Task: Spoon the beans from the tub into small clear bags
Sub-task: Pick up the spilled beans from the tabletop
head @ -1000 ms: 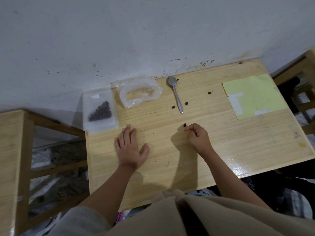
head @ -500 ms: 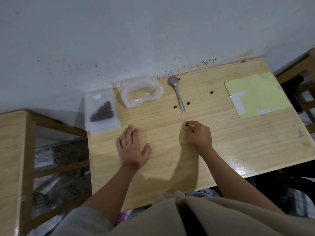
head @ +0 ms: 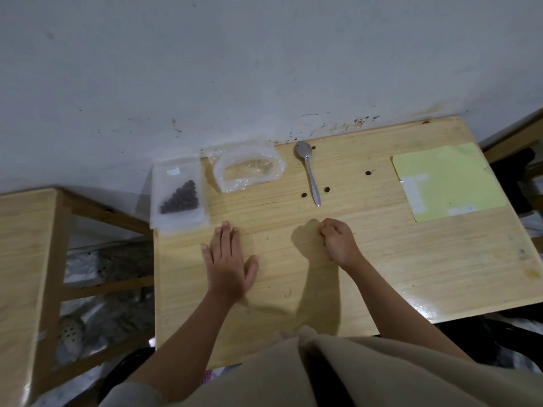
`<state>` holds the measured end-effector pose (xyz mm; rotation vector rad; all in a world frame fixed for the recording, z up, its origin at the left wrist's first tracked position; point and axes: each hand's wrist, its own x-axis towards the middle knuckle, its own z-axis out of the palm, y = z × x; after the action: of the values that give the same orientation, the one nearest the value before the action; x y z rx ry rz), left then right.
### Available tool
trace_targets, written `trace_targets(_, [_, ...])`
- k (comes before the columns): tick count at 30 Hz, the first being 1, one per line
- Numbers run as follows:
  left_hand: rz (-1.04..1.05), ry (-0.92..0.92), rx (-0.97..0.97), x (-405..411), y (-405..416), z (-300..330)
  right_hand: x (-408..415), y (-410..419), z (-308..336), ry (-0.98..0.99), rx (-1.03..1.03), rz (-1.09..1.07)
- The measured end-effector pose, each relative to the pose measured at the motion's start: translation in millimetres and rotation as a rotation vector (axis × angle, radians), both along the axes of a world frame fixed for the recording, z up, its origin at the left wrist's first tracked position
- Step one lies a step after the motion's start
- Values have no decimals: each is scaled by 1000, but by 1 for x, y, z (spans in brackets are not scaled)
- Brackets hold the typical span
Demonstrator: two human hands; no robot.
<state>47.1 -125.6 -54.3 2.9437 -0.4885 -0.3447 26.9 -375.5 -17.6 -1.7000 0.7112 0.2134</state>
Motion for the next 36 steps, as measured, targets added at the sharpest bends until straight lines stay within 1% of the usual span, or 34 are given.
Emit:
trace_targets(1, [0,-2,-2,1,-2,0,4,0,2,15,102,-18])
trace_targets(2, [1,-5,-12,2,-5,0,8,-1,3,24,154,-34])
trace_targets(3, [-1,-8,-27,3,-11,1,13,-2,6,33,160,-49])
trace_targets(4, [-7,-9,-43,6,-18,2,18,-4,7,41,126,-45])
trace_targets(8, [-26,4,-95,23,-60,8,41,-14,9,6,-133,65])
trace_targets(10, [-22,26,-111,32,-80,7,51,-20,10,-7,-164,118])
trace_targets(13, [-15,50,-106,37,-96,1,62,-25,10,-17,-55,100])
trace_targets(15, [-6,33,-120,36,-98,-3,66,-27,9,-10,23,63])
trace_targets(16, [-2,22,-135,36,-98,-4,68,-28,8,-15,15,60])
trace_targets(17, [3,14,-150,36,-98,-4,70,-29,7,-38,-38,70])
trace_targets(20, [18,2,-186,37,-99,-2,72,-30,-1,-152,-316,152])
trace_targets(22, [26,4,-193,38,-98,-2,72,-29,-4,-183,-446,213])
trace_targets(29, [31,17,-153,38,-99,-2,78,-27,-11,-133,-641,450])
trace_targets(32, [30,29,-131,39,-100,-2,82,-22,-10,-123,-790,609])
trace_targets(34, [32,33,-127,39,-100,-2,84,-20,-8,-118,-807,593])
trace_targets(36, [25,34,-129,39,-100,-2,84,-19,-4,-151,-650,432])
